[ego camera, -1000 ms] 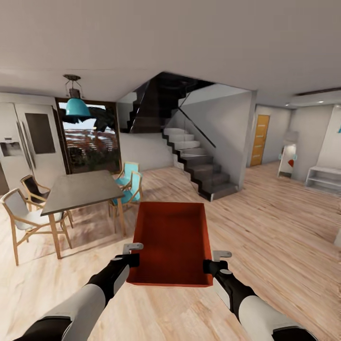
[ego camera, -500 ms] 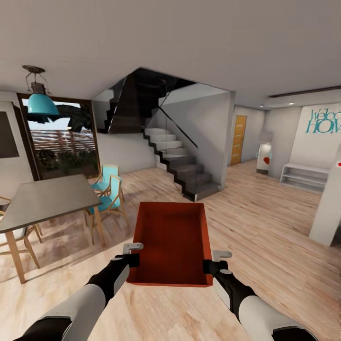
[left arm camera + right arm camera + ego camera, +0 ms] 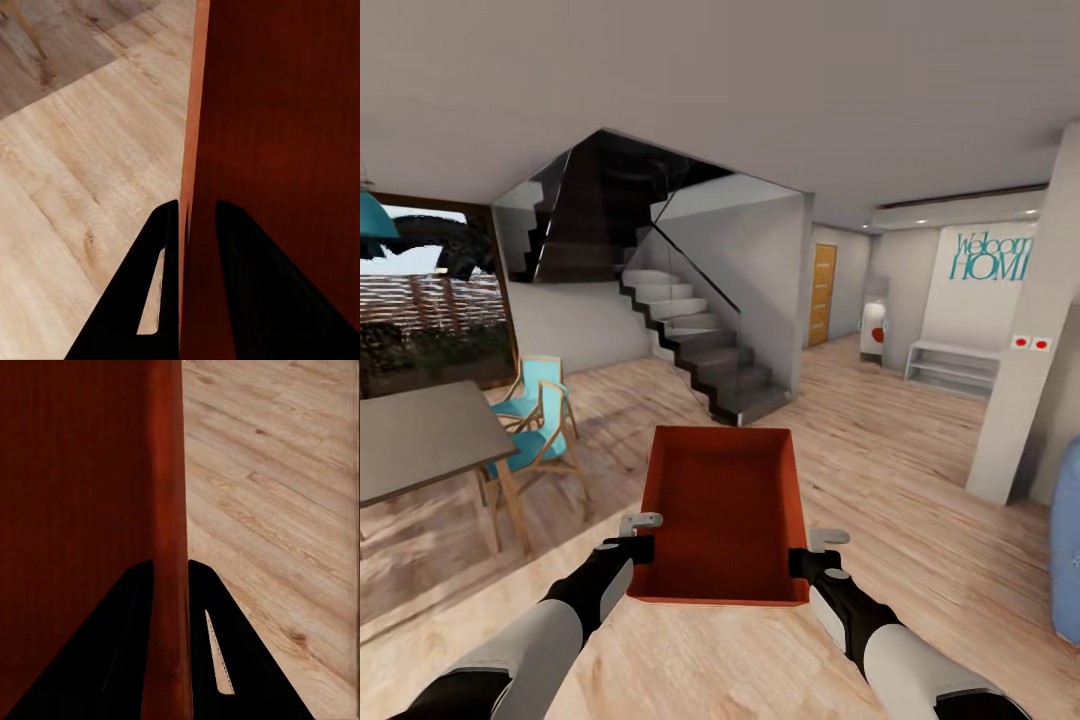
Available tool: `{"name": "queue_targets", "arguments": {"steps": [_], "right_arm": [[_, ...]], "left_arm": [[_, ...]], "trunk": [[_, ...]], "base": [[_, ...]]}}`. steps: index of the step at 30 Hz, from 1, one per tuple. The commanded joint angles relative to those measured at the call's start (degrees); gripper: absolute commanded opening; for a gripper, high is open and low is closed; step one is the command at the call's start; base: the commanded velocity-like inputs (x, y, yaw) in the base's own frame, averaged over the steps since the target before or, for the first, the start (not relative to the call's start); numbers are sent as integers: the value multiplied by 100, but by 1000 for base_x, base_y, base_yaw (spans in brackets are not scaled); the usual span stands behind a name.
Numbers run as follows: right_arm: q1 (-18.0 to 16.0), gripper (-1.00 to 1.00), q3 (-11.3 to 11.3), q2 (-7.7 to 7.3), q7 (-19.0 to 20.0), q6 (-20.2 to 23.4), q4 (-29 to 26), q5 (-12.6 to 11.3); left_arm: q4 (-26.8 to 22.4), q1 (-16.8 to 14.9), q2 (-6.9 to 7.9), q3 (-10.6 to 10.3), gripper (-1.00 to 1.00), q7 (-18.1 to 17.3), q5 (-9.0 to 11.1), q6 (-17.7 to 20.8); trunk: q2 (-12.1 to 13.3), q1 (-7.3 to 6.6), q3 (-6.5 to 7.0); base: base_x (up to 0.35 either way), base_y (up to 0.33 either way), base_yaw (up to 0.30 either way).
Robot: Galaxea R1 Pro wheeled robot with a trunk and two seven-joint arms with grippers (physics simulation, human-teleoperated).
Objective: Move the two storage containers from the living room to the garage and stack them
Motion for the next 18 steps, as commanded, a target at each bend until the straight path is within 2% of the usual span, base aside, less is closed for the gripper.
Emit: {"name": "queue_targets", "arguments": {"steps": [1,18], "right_arm": [[-2,-100,-31,-12,-77,-5,22,-66],[-2,-100,-23,-5,-77,-5,21,-63]], "left_arm": [[-35,0,69,42,-100,55,-131,-17],[-35,0,69,44,-100,55,-130,-17]], "trunk": [[-4,5,-2],[-4,5,-2]], "base": [[322,0,-244],[322,0,-244]]}}
